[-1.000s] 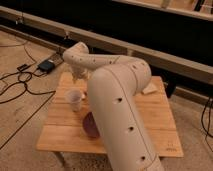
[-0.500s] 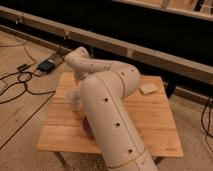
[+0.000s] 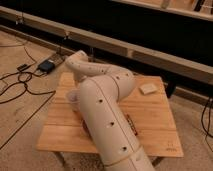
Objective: Place the pepper on the white sponge
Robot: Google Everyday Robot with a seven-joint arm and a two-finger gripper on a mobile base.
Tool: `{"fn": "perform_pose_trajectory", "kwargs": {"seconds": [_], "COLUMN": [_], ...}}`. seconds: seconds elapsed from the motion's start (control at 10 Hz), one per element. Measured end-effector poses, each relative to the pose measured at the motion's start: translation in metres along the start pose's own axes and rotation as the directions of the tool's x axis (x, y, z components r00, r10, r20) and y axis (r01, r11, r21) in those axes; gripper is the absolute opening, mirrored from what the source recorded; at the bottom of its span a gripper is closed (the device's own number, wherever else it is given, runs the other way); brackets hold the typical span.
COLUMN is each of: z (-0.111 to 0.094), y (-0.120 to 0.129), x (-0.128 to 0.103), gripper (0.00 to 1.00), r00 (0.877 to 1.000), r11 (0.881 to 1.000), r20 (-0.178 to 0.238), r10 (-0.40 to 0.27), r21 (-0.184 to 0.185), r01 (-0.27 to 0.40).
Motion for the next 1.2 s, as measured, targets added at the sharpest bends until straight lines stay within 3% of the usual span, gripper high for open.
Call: {"fn": "perform_pose_trajectory", "kwargs": {"seconds": [0.2,0.4,0.6,1.2], "z": [0.0,-0.021,-0.023,-0.01], "y": [0.0,0.012,0.009,0.005], "x": [0.0,-0.015,-0.016,-0.005], "gripper": [0.65,0.65,0.65,0.65], "r00": [1.0,0.998,0.998,0.999], "r11": [1.0,0.999,0.998,0.999], "r20": [0.0,0.031,0.036,-0.001], "r10": [-0.002,-0.046,-0.054,-0.04], "r21": [0.0,0.015,0.027,0.029], "r01": [0.002,0.046,0.053,0.04]}}
